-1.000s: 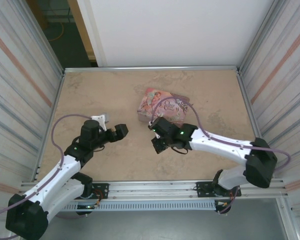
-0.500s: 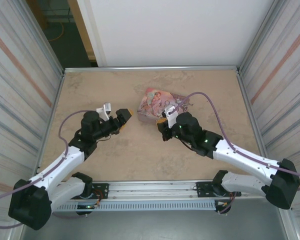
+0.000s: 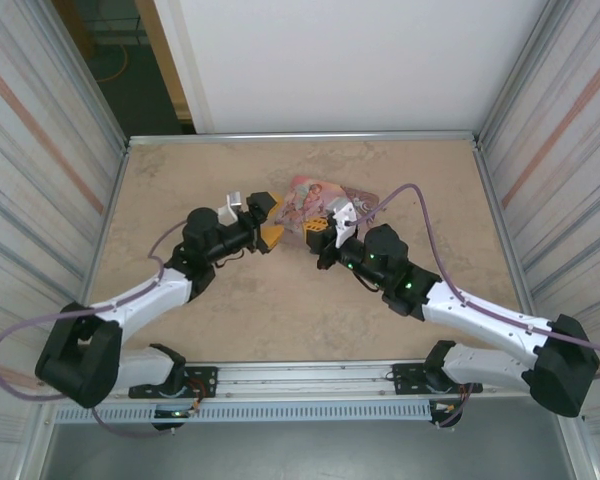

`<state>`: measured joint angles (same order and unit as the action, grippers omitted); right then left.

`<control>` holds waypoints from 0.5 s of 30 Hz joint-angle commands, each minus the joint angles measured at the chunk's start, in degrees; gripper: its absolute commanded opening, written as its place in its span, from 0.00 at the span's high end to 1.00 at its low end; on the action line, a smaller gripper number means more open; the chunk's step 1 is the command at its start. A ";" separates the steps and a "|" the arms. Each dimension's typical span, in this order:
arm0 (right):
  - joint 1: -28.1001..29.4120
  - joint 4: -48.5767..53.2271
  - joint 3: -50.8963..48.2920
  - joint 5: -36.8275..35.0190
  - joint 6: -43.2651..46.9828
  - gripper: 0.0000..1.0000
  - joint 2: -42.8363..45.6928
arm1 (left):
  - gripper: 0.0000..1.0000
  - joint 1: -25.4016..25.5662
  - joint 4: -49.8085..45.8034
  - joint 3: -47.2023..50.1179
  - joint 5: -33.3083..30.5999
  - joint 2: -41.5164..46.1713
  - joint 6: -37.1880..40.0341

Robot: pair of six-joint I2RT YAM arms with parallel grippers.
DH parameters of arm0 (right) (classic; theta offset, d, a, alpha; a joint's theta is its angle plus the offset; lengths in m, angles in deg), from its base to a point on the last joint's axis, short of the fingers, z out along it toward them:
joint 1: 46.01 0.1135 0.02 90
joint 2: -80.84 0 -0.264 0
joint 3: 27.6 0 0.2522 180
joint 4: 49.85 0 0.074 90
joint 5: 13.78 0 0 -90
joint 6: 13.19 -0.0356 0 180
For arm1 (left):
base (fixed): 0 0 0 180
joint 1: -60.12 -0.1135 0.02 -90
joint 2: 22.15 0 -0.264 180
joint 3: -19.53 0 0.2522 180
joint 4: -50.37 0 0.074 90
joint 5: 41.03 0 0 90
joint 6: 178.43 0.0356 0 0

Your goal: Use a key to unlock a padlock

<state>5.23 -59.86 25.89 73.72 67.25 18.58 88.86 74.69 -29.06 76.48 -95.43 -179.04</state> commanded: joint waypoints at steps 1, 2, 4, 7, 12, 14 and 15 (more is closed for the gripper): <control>-0.36 -4.69 -0.69 1.10 1.21 1.00 -1.19 | 0.09 2.20 10.06 -2.98 0.92 -3.32 -7.46; -0.35 -4.84 -0.70 0.97 1.21 1.00 -1.60 | 0.10 2.95 11.20 -3.70 0.72 -4.45 -8.18; -0.35 -5.14 -0.79 0.84 1.13 1.00 -2.35 | 0.12 4.05 12.23 -4.90 0.49 -6.00 -9.15; -0.40 -5.81 -1.29 0.67 0.87 1.00 -3.04 | 0.16 5.22 12.54 -6.01 -0.64 -7.28 -9.82; -0.44 -7.61 -2.02 -0.19 0.17 1.00 -4.65 | 0.25 6.18 12.62 -6.65 -1.31 -8.52 -11.57; -0.53 -8.41 -2.02 -0.31 -0.01 1.00 -5.54 | 0.29 6.51 12.68 -6.78 -1.39 -8.86 -12.26; -0.60 -8.76 -2.02 -0.31 -0.10 1.00 -5.84 | 0.30 6.59 12.63 -6.83 -1.39 -8.95 -12.47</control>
<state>5.06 -65.08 24.14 74.48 67.20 13.48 94.93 84.97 -34.39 75.91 -103.91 -189.75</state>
